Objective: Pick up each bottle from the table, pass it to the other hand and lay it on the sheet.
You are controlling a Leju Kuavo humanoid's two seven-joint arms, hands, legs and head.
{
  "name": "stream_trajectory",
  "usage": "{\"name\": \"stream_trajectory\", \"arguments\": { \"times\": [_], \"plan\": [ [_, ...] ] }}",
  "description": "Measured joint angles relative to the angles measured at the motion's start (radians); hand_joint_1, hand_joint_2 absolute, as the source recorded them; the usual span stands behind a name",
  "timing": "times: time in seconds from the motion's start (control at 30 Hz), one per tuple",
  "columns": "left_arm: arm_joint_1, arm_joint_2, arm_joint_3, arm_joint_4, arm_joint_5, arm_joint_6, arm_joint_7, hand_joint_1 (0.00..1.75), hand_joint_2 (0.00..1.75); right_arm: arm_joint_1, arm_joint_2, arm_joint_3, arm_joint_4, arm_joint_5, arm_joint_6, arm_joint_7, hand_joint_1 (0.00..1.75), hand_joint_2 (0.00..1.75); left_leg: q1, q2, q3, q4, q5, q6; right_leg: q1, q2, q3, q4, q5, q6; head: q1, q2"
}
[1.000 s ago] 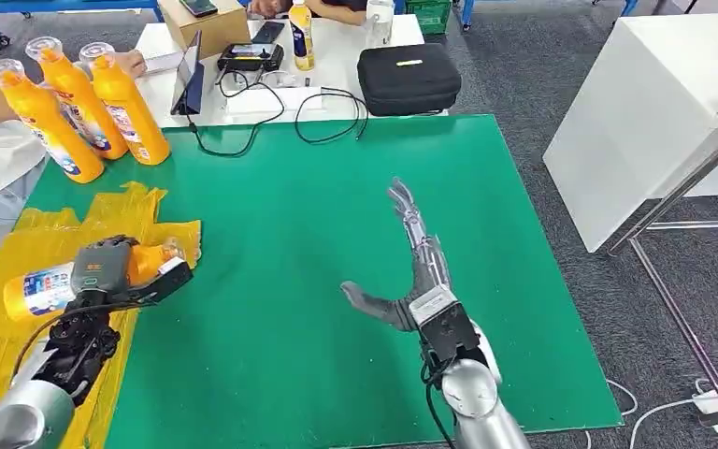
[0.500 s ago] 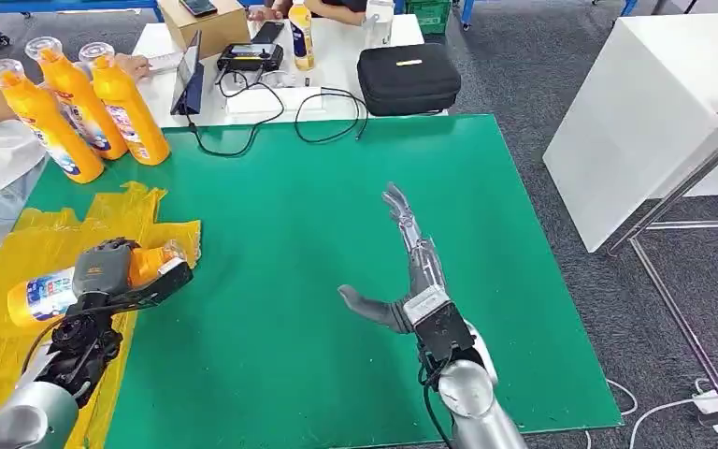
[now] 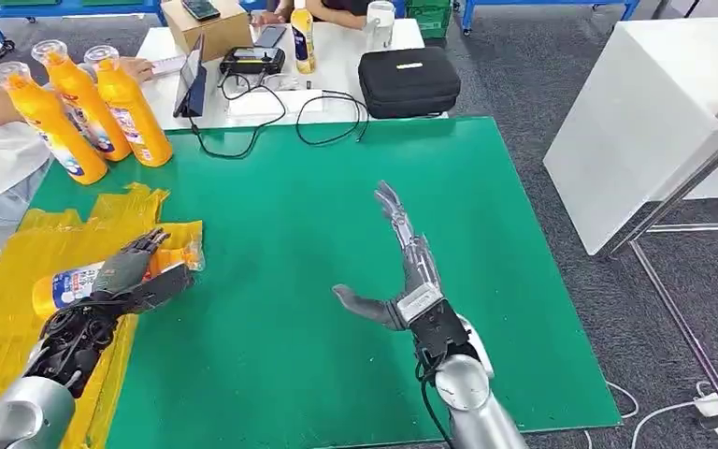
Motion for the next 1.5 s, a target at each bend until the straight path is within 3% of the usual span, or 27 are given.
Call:
{"name": "stream_trajectory", "arguments": {
  "times": [0.17, 0.47, 0.67, 0.87, 1.03, 1.17, 1.5],
  "plan": [
    [0.001, 0.011, 0.003, 0.0, 0.003, -0.155, -0.01, 0.0, 1.75, -0.034, -0.011, -0.011, 0.017, -0.019, 0.014, -0.014, 0.0, 1.75, 0.0, -0.001, 0.009, -0.001, -0.001, -0.002, 0.0, 0.0, 0.01, 0.0, -0.001, -0.002, 0.0, 0.0],
    [-0.001, 0.023, 0.002, -0.002, 0.024, -0.171, 0.006, 0.0, 1.75, -0.047, -0.023, -0.04, 0.026, -0.017, 0.016, -0.02, 0.0, 1.75, 0.0, -0.001, 0.015, -0.001, -0.001, -0.003, 0.0, 0.0, 0.013, 0.0, -0.001, -0.002, 0.0, 0.0],
    [0.007, 0.012, 0.004, -0.013, 0.102, -0.059, -0.03, 0.0, 1.75, -0.042, -0.024, -0.05, 0.026, -0.01, 0.016, -0.02, 0.0, 1.75, 0.0, 0.0, 0.013, -0.001, 0.0, -0.003, 0.0, 0.0, 0.011, 0.0, -0.001, -0.002, 0.0, 0.0],
    [0.04, -0.034, 0.041, -0.061, 0.286, 0.061, -0.147, 0.0, 1.75, -0.012, -0.023, -0.06, 0.013, 0.005, 0.01, -0.011, 0.0, 1.75, 0.0, 0.0, 0.006, -0.001, 0.001, -0.003, 0.0, 0.0, 0.004, 0.0, 0.0, -0.002, 0.0, 0.0],
    [0.089, -0.083, 0.044, -0.202, 0.462, 0.097, -0.177, 0.0, 1.75, 0.013, -0.023, -0.07, -0.004, 0.014, 0.005, -0.001, 0.0, 1.75, 0.0, 0.001, 0.0, 0.0, 0.001, -0.003, 0.0, 0.0, -0.002, 0.0, 0.0, -0.002, 0.0, 0.0],
    [0.117, -0.11, 0.023, -0.312, 0.408, 0.244, -0.16, 0.0, 1.75, 0.027, -0.019, -0.077, -0.015, 0.021, -0.007, 0.004, 0.0, 1.75, 0.0, 0.0, -0.004, 0.0, 0.001, -0.003, 0.0, 0.0, -0.006, 0.0, 0.0, -0.001, 0.0, 0.0],
    [0.147, -0.133, 0.003, -0.405, 0.399, 0.251, -0.154, 0.0, 1.75, 0.037, -0.018, -0.084, -0.026, 0.023, -0.007, 0.007, 0.0, 1.75, 0.001, 0.001, -0.005, 0.0, 0.001, -0.003, 0.0, 0.0, -0.007, 0.0, 0.0, -0.002, 0.0, 0.0]
  ]
}}
